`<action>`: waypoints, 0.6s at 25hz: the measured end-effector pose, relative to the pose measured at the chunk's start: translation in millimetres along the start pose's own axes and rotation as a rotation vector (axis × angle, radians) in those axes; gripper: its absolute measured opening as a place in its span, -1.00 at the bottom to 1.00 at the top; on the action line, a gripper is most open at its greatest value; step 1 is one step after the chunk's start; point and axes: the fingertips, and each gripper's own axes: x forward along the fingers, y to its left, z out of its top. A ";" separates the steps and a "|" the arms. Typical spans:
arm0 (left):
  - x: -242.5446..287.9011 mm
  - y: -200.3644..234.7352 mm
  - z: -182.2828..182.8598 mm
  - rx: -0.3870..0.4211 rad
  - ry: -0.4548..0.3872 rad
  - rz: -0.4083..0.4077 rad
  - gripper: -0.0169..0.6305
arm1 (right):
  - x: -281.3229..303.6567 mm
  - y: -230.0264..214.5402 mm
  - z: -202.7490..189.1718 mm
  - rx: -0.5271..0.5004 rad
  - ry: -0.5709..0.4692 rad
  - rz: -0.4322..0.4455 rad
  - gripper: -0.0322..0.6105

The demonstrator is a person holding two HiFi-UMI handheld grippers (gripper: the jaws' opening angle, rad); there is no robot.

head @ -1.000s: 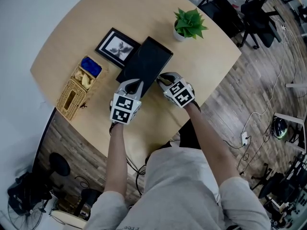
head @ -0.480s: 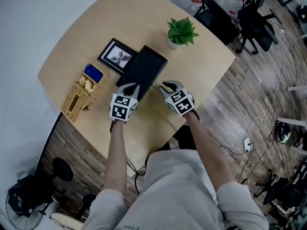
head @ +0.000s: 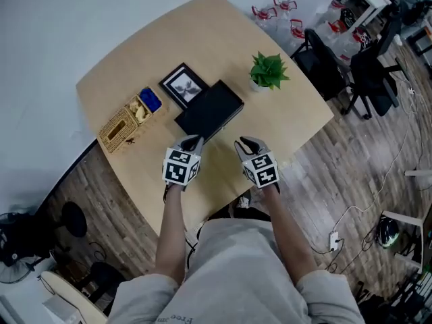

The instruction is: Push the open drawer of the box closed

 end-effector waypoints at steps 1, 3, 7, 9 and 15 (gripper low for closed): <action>-4.7 -5.2 -0.3 -0.018 -0.004 0.010 -0.79 | -4.5 0.5 1.9 0.007 -0.016 0.004 -0.67; -14.5 -16.8 -2.4 -0.047 -0.012 0.026 -0.79 | -13.2 4.1 6.3 0.022 -0.049 0.018 -0.67; -31.6 -40.2 -4.7 -0.074 -0.040 0.049 -0.79 | -29.4 13.5 14.5 0.021 -0.104 0.050 -0.68; -38.1 -50.8 -5.7 -0.080 -0.057 0.056 -0.79 | -37.7 15.6 17.3 0.029 -0.127 0.058 -0.68; -52.9 -72.2 -17.0 -0.092 -0.090 0.102 -0.79 | -58.1 19.8 10.4 0.060 -0.156 0.067 -0.68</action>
